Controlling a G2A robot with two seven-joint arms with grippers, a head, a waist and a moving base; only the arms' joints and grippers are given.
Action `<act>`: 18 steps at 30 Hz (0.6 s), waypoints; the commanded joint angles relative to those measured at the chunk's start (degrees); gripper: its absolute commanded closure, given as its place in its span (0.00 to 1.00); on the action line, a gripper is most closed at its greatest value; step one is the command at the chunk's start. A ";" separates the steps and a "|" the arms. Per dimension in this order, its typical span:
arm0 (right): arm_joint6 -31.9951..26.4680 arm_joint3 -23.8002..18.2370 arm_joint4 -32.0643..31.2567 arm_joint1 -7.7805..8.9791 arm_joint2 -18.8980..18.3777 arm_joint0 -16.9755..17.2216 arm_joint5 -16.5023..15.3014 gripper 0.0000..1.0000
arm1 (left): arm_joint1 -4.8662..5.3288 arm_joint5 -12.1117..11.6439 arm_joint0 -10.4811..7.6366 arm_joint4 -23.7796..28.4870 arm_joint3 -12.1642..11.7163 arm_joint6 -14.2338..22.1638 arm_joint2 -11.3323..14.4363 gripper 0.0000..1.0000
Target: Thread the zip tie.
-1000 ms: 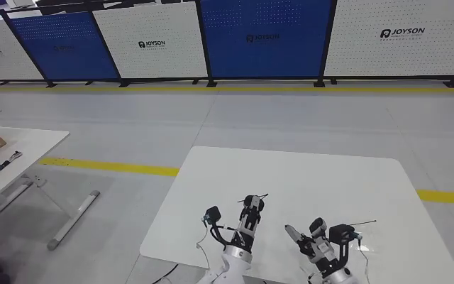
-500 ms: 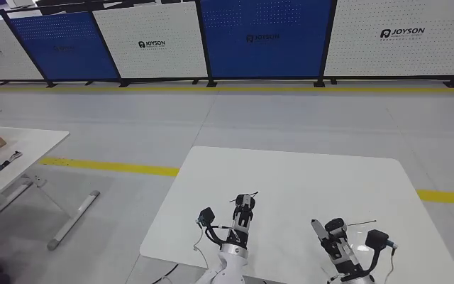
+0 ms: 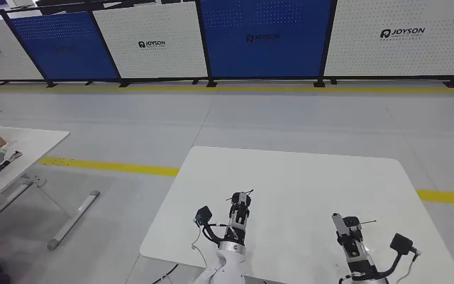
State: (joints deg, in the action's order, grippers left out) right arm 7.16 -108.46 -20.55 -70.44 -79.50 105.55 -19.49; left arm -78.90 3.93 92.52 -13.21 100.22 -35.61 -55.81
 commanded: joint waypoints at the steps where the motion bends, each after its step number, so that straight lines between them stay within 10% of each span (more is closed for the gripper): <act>1: -0.23 0.39 4.37 0.05 -1.70 0.16 0.35 0.00 | -0.11 0.34 -0.05 -0.65 -0.27 -0.59 -0.06 1.00; 18: 1.94 1.03 15.07 -0.47 -6.05 -0.89 5.00 0.00 | -1.99 3.86 -2.13 -0.02 -2.79 -9.55 0.09 1.00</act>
State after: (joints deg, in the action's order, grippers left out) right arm 9.09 -107.43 -5.48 -70.91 -85.55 104.66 -14.48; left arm -80.90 7.81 90.37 -13.10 97.43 -45.17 -55.71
